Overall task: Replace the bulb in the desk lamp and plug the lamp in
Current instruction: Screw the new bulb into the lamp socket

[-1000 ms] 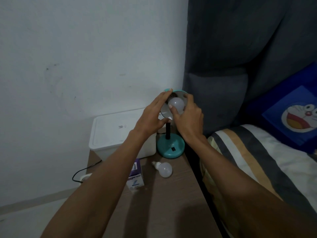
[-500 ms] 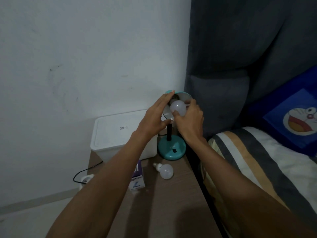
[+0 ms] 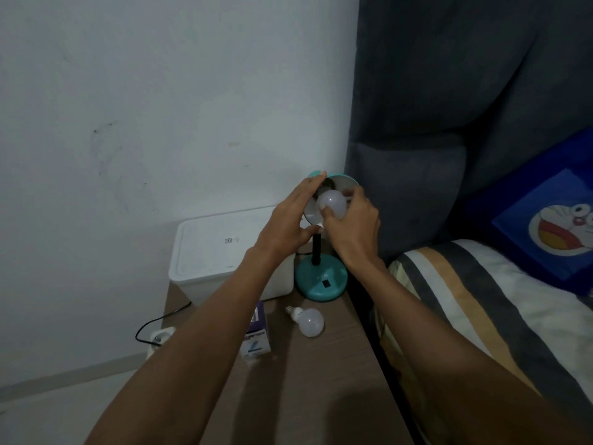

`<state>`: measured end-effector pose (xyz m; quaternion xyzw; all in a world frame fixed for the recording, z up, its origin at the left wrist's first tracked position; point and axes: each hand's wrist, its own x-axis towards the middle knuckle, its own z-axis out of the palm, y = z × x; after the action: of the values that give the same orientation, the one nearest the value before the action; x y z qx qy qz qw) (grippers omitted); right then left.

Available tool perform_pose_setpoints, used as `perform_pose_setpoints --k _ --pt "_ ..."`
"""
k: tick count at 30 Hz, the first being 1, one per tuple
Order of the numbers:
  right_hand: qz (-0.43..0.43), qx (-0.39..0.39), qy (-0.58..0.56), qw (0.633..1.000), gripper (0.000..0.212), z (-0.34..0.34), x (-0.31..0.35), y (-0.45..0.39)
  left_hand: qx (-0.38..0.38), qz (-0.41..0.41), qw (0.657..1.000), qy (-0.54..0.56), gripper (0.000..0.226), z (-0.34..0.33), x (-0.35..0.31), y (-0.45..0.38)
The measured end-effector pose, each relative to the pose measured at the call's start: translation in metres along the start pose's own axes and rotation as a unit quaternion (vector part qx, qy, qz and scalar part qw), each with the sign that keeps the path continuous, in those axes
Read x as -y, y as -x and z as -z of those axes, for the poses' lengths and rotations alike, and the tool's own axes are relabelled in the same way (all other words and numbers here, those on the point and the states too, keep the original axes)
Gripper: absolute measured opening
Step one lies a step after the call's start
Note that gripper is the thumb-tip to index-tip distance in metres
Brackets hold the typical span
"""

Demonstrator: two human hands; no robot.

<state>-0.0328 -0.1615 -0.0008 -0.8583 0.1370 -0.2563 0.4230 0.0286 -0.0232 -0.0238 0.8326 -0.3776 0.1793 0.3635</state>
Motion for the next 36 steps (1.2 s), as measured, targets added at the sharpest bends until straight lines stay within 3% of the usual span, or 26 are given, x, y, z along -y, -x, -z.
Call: perform_pose_setpoints --k 3,8,10,13,17,27,31,36 --pt "-0.049 -0.017 -0.011 0.999 0.041 0.0019 0.0025 -0.0044 0.001 -0.001 1.000 -0.001 0.098 0.0003 -0.0028 -0.0001" --pt "0.005 -0.017 -0.007 1.000 0.029 0.0028 0.0049 -0.0020 0.003 -0.001 1.000 0.005 0.097 0.0000 -0.0026 -0.0013" --pt "0.013 0.008 -0.010 1.000 0.037 0.0023 0.0036 -0.0012 0.001 0.001 1.000 0.000 0.097 -0.0001 -0.0023 -0.0009" --pt "0.006 0.013 -0.017 1.000 0.046 0.0010 0.0001 -0.0020 0.002 0.004 1.000 0.001 0.098 0.0001 -0.0017 -0.0007" --pt "-0.036 -0.010 -0.033 0.999 0.037 0.0014 0.0020 -0.0039 0.000 0.002 1.000 0.003 0.095 0.0010 -0.0020 -0.0009" --pt "0.010 0.009 -0.019 1.000 0.048 -0.0020 0.0008 -0.0025 -0.003 -0.002 1.000 0.001 0.096 0.0016 0.0005 -0.0008" --pt "-0.028 -0.001 -0.028 0.999 0.039 0.0007 0.0009 -0.0063 -0.006 -0.004 1.000 -0.005 0.096 0.0037 0.0010 -0.0004" --pt "0.014 -0.026 -0.031 0.999 0.035 -0.0021 0.0048 -0.0018 0.000 -0.004 1.000 -0.005 0.096 0.0012 0.0000 -0.0007"
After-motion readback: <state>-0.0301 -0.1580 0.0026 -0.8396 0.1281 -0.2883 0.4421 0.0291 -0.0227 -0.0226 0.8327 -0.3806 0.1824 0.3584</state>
